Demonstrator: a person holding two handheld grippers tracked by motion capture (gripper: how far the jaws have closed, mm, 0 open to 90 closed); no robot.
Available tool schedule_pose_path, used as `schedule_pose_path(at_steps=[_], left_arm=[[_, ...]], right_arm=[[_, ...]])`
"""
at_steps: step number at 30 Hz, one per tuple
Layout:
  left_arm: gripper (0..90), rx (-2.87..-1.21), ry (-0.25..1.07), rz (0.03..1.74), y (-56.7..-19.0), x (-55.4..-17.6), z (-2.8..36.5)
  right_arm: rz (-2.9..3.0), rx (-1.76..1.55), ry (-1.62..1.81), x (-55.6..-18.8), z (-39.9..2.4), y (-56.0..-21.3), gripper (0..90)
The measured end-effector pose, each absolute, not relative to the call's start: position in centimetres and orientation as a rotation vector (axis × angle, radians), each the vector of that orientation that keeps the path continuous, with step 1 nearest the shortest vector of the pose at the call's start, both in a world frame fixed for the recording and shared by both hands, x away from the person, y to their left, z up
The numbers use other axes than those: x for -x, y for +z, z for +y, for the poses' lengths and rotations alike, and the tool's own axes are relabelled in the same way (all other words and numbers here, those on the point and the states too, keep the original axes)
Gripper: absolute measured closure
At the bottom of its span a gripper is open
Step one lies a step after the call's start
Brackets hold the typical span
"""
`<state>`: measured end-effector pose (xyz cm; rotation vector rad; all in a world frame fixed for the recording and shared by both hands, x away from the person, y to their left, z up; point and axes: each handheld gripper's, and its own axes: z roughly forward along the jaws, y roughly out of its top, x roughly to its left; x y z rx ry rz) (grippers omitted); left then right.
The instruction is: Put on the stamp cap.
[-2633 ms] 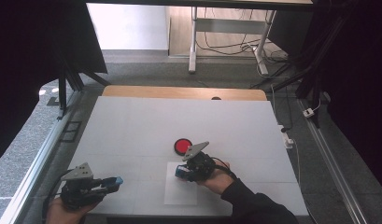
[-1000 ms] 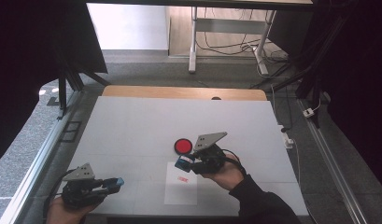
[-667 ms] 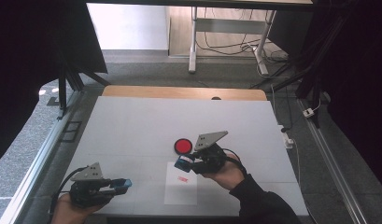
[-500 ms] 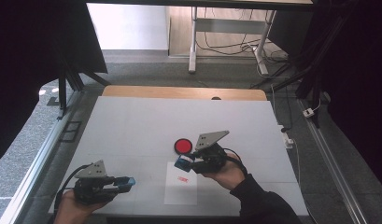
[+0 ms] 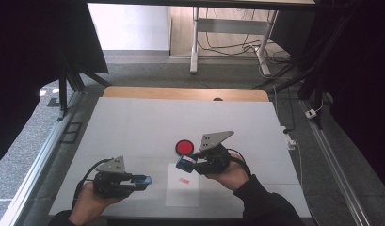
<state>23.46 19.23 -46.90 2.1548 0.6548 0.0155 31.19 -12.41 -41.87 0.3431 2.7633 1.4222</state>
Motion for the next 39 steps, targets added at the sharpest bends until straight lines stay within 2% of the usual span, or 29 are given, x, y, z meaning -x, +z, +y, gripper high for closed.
schedule_pose_path(at_steps=[39], left_arm=[[68.6,-2.104,-0.130,0.332,-47.0,-29.3,12.6]], right_arm=[[2.756,-0.257,1.546,-30.4,-12.9,-40.2,70.3]])
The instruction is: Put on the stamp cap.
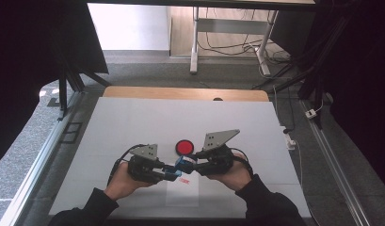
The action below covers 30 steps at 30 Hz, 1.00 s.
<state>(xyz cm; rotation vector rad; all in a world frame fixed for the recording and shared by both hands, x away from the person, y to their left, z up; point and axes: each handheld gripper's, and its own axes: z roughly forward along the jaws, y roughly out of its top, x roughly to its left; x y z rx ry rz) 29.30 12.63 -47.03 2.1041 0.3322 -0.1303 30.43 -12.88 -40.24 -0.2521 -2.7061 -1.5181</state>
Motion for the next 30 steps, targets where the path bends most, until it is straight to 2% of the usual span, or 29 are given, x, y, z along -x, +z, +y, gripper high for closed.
schedule_pose_path(at_steps=[14,30], left_arm=[[68.8,-2.085,-0.156,0.178,-46.8,-29.9,11.4],[69.0,-2.082,-0.158,0.091,-46.6,-30.0,11.3]], right_arm=[[-2.686,0.190,-1.506,-30.3,-12.8,-40.2,70.3],[-2.683,0.147,-1.486,-30.1,-12.5,-40.4,70.4]])
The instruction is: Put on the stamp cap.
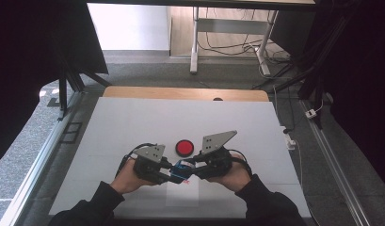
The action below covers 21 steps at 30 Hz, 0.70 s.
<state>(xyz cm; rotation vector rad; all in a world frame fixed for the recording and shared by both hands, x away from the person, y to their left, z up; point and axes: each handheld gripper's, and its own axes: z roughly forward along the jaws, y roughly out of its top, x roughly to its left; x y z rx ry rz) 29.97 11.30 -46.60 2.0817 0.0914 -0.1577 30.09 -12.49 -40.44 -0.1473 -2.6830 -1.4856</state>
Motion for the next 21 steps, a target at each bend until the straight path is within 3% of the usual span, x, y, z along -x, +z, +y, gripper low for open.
schedule_pose_path(at_steps=[21], left_arm=[[69.3,-2.010,-0.175,0.057,-46.17,-29.92,11.82]], right_arm=[[-2.606,0.157,-1.545,-30.04,-12.47,-40.55,70.4]])
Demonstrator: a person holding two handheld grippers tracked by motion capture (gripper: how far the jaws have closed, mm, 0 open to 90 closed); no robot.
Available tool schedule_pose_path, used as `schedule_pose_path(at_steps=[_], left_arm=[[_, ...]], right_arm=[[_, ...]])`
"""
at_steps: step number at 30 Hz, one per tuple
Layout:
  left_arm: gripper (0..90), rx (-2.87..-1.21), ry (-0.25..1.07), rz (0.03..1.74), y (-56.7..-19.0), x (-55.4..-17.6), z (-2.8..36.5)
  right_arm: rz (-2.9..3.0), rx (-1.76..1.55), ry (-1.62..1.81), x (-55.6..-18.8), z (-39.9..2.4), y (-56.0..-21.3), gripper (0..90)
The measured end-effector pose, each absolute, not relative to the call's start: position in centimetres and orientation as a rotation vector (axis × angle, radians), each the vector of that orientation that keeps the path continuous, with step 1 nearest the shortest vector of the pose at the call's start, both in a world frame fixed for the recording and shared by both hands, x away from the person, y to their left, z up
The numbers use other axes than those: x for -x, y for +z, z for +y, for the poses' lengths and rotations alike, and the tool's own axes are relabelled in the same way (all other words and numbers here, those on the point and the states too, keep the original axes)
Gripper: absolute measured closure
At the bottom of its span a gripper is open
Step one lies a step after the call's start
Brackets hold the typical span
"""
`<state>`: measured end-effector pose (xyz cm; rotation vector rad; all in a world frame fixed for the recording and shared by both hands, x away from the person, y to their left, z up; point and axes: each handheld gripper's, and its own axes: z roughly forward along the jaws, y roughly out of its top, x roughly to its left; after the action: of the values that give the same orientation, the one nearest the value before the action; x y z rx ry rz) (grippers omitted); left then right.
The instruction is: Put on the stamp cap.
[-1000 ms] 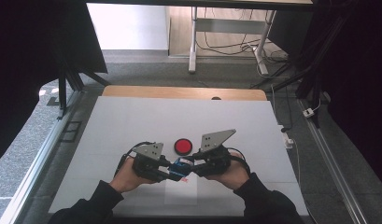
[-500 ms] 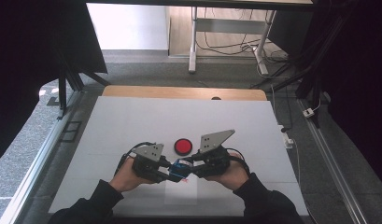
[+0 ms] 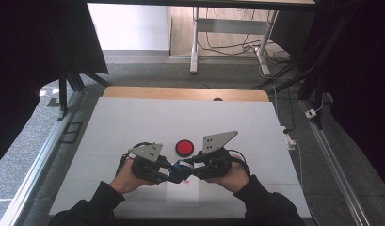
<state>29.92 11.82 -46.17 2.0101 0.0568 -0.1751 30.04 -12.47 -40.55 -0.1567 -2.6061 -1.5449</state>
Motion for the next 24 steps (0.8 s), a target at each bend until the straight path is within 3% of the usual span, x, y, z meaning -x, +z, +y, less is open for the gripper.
schedule_pose_path(at_steps=[12,24], left_arm=[[67.0,-2.024,-0.156,0.093,-46.37,-29.91,11.59],[49.0,-2.077,-0.097,0.227,-46.14,-29.31,12.01]], right_arm=[[-2.657,0.146,-1.522,-29.99,-12.40,-40.51,70.4],[-2.684,0.172,-1.529,-30.12,-12.63,-40.47,70.3]])
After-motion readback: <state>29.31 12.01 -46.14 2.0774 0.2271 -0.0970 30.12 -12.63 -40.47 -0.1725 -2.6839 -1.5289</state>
